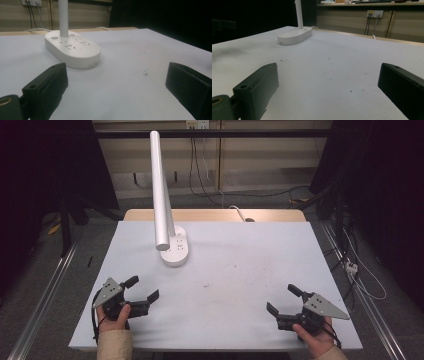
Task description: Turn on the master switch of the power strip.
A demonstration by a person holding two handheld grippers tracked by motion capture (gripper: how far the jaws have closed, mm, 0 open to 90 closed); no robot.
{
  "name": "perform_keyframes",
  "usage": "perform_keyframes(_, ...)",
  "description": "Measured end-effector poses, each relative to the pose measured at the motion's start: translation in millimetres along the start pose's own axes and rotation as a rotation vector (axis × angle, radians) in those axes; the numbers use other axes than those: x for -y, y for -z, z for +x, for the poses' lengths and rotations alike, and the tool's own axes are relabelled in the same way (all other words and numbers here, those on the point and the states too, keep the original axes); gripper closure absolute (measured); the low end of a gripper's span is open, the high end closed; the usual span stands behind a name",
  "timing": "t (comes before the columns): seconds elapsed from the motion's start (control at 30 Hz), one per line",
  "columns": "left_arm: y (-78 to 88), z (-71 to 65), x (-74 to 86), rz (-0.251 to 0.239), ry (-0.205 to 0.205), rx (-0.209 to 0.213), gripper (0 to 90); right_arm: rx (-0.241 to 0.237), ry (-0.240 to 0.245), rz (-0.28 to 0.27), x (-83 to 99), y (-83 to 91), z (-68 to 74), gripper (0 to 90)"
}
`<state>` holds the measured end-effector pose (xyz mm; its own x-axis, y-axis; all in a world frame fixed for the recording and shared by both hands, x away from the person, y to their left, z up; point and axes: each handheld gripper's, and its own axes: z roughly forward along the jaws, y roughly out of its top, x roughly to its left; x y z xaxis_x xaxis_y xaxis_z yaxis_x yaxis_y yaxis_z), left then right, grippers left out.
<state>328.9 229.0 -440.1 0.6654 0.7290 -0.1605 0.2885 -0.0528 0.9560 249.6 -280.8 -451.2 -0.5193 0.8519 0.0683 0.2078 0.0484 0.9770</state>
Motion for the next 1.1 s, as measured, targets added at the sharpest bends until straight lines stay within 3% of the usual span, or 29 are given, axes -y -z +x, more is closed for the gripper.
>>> perform_keyframes(0.7, -22.4, 4.1, -16.7, -0.016, -0.026, -0.038, 4.6, 0.007, 0.006, 0.000, 0.8, 6.1, -4.7, 3.3)
perform_keyframes(1.1, -36.5, 10.5, -26.0, -0.007, -0.009, -0.039, 4.7, 0.003, 0.001, -0.004, 0.5, 5.3, -4.5, 3.3)
